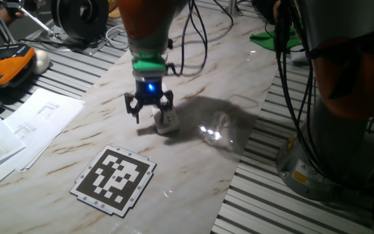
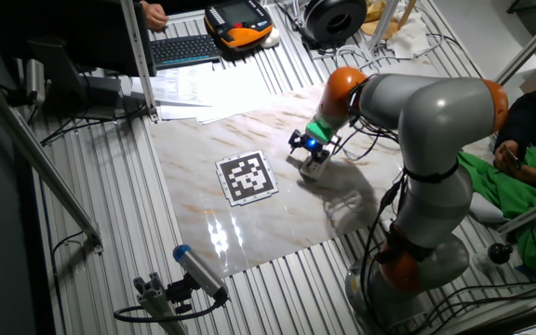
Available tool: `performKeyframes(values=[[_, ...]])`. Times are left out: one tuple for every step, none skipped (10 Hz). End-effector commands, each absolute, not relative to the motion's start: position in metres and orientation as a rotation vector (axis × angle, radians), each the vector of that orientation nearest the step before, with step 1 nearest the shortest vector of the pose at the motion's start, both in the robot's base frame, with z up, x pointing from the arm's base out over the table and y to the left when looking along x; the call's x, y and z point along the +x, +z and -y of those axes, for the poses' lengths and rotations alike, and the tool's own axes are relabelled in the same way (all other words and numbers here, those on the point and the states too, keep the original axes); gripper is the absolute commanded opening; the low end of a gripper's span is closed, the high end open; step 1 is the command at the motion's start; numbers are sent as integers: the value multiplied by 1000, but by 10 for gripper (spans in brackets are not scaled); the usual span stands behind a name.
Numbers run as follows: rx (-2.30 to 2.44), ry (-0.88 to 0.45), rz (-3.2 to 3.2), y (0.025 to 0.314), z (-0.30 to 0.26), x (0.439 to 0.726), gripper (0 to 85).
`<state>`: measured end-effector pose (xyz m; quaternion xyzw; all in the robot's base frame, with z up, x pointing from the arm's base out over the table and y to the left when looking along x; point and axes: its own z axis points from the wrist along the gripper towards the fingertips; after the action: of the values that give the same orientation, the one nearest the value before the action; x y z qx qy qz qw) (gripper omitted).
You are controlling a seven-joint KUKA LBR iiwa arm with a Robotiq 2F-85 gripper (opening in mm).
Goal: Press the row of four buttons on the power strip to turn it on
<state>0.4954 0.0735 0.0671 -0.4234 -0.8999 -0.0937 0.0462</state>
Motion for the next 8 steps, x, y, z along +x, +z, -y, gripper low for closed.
performKeyframes(values=[[-1285, -265, 2764, 75, -70, 497, 680], [-1239, -253, 2788, 86, -63, 499, 680], [-1126, -238, 2828, 95, -56, 501, 680], [-974, -209, 2870, 103, -49, 503, 680], [-878, -207, 2890, 109, -44, 506, 510], [-772, -201, 2910, 115, -39, 508, 510], [-700, -201, 2922, 118, -35, 509, 340], [-636, -192, 2942, 119, -34, 509, 340]])
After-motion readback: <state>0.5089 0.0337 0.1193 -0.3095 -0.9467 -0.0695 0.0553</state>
